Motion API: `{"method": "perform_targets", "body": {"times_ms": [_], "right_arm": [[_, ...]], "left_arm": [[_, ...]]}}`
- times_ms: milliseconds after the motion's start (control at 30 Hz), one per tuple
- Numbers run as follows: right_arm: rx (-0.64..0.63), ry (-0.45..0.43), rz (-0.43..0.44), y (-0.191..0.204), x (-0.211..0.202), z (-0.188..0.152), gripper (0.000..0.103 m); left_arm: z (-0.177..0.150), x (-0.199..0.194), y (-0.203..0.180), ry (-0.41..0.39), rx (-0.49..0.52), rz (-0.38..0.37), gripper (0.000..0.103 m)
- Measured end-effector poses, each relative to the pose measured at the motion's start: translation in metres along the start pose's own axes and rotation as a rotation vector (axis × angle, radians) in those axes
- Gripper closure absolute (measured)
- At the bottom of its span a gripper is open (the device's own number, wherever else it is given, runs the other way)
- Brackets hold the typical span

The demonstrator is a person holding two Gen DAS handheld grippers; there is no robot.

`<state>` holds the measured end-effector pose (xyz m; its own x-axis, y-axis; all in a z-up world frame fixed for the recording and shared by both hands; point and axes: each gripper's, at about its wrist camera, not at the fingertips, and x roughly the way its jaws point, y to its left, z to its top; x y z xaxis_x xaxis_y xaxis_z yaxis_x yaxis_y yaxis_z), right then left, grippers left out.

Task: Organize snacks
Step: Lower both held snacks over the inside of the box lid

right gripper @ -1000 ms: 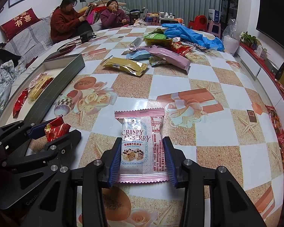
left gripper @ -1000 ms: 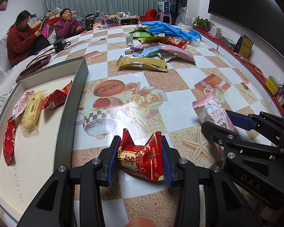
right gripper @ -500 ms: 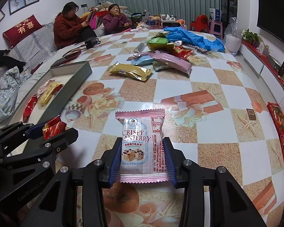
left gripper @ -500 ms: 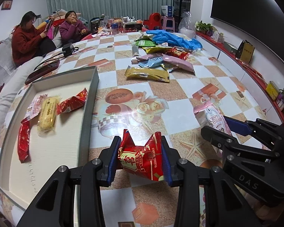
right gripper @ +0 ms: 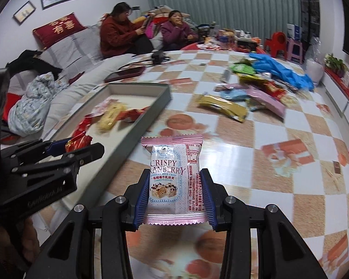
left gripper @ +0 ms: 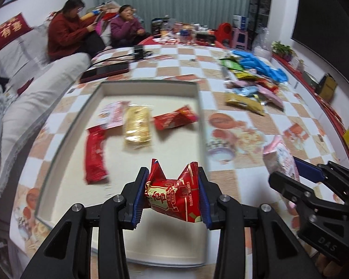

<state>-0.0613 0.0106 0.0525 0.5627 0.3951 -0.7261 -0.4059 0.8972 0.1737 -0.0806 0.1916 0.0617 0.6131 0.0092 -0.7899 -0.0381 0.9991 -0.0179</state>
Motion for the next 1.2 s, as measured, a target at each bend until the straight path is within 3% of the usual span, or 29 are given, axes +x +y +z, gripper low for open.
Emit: {"method": "perform_targets", "body": {"times_ms": [167,433,1200], "right_arm": [[-0.068,0.004,0.051,0.036,0.008,0.007,0.06],[-0.129,0.021,0.074,0.071,0.024,0.022,0.06],[-0.131,0.053,0.047,0.103,0.063,0.055,0.06]], "left_arm": [[-0.006,0.0,0.034,0.011,-0.058,0.033,0.06],[-0.01,0.007,0.051,0.028,-0.069,0.062,0.06],[0.01,0.021,0.091,0.042,-0.084,0.059,0.06]]}}
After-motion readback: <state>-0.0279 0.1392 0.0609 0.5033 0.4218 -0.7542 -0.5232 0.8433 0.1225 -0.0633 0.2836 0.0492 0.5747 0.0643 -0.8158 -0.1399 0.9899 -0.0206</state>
